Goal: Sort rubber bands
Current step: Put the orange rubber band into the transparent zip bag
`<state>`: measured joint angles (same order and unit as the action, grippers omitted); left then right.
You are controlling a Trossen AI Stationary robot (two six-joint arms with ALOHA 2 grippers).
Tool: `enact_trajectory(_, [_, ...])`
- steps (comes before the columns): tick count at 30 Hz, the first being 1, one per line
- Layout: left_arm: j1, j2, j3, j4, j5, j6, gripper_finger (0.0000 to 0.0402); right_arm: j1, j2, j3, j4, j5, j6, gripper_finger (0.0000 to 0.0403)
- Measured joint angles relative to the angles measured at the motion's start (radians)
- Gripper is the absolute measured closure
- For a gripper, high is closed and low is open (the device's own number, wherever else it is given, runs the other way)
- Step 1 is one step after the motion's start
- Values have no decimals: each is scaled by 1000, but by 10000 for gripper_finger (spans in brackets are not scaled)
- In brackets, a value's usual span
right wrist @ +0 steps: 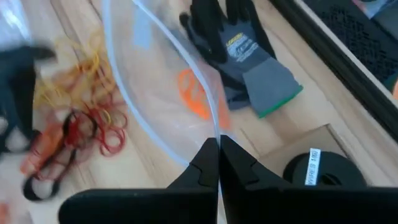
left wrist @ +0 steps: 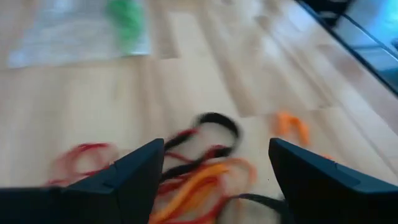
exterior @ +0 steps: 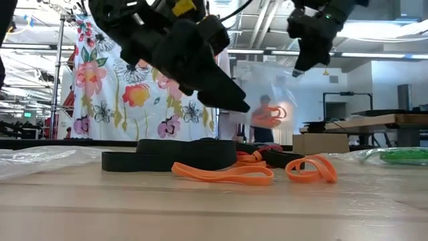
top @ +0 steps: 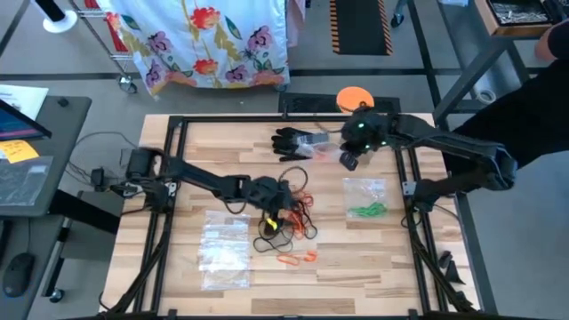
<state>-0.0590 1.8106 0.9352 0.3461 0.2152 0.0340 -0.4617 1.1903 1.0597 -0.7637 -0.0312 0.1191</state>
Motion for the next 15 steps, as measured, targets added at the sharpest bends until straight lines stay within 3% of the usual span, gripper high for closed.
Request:
enact_trajectory(5, [-54, 52, 84, -15, 43, 14, 127, -19, -55, -86, 61, -35, 45, 403])
enact_trajectory(15, [-142, 254, 247, -26, 77, -34, 154, 41, -44, -99, 97, -39, 86, 403])
